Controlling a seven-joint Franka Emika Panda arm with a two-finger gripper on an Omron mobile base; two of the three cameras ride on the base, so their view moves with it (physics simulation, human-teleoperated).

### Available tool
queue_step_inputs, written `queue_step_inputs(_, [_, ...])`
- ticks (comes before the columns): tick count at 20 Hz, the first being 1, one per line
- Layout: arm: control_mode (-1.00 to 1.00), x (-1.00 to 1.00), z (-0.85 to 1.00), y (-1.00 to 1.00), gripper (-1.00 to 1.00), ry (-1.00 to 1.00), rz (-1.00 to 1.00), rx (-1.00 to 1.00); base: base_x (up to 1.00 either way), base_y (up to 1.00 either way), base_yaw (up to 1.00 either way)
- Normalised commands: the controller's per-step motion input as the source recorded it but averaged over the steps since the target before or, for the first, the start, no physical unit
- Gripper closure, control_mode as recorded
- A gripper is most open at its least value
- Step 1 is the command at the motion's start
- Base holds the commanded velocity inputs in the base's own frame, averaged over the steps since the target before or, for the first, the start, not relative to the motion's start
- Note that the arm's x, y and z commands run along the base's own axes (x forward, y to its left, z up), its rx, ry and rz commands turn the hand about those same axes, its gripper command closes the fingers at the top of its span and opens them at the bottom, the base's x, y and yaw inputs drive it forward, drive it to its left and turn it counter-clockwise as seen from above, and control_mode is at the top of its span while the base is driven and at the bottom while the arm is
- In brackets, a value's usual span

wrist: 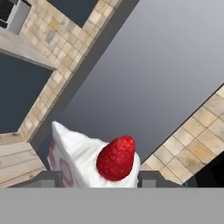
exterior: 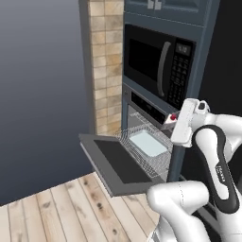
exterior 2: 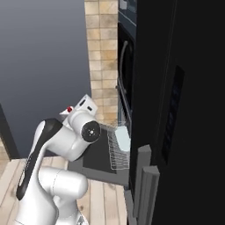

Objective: Take the baked cake out of the oven and place it on the plate for cooling. Then close the oven door.

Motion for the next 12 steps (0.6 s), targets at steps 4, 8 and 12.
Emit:
queue_step_inputs(4, [1.0, 0.0, 0.0, 0.0, 1.0, 0.0, 0.0, 0.0, -0.29, 0.23, 0.39])
queue_step_inputs(8, [1.0, 0.0, 0.0, 0.0, 1.0, 0.0, 0.0, 0.0, -0.18, 0.2, 0.4])
queue_step_inputs(12, [1.0, 0.0, 0.0, 0.0, 1.0, 0.0, 0.0, 0.0, -0.13, 0.2, 0.38])
